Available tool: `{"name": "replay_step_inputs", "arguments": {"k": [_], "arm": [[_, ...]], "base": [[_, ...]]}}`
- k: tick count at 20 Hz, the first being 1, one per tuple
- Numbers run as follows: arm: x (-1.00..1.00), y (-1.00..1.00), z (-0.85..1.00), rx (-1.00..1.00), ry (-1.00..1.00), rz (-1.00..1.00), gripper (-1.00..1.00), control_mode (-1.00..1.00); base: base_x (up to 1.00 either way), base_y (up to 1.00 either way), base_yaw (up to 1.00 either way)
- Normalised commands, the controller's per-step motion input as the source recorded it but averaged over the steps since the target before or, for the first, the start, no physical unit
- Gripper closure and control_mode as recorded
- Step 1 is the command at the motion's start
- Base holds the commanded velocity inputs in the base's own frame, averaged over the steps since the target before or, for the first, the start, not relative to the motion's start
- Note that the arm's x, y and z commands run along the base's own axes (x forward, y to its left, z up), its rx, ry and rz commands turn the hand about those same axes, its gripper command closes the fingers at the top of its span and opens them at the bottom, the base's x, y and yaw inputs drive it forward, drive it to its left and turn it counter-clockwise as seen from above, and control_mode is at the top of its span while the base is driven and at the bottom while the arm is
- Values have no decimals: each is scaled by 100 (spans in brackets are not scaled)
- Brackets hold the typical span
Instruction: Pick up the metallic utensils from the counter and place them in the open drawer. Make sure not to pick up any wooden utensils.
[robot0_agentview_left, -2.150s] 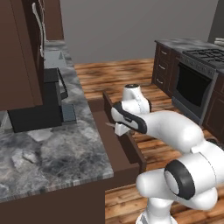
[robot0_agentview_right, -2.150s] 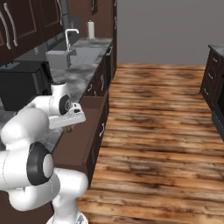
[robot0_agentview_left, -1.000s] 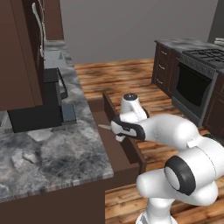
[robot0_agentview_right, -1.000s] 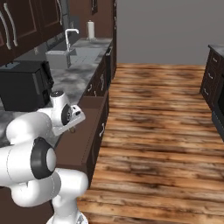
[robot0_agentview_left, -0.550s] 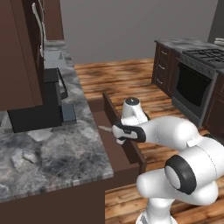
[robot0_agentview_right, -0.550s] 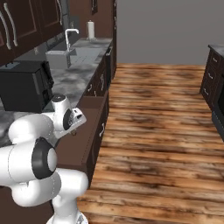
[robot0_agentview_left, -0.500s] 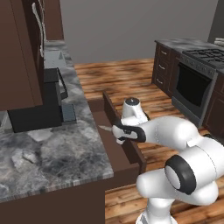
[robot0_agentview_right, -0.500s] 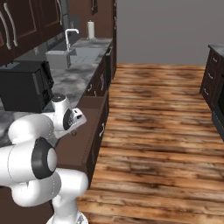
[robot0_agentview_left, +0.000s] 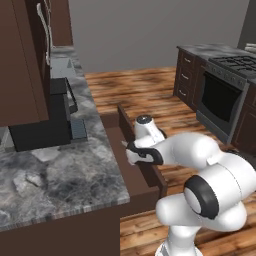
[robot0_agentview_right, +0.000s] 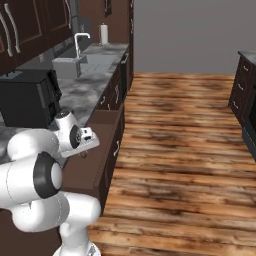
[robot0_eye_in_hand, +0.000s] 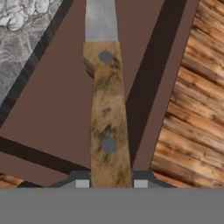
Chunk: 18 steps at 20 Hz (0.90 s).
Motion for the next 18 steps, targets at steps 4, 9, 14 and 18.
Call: {"name": "replay_step_inputs", "arguments": {"k": [4, 9, 14, 18], "arm": [[18, 1, -11, 5, 0, -10, 100, -100], [23, -1, -2, 7, 0, 0, 100, -100], [21, 0, -8, 0, -5, 0, 100, -100], [13, 0, -7, 0, -9, 0, 100, -100]], "base": [[0, 0, 0], [0, 0, 0], [0, 0, 0], [0, 0, 0]]}}
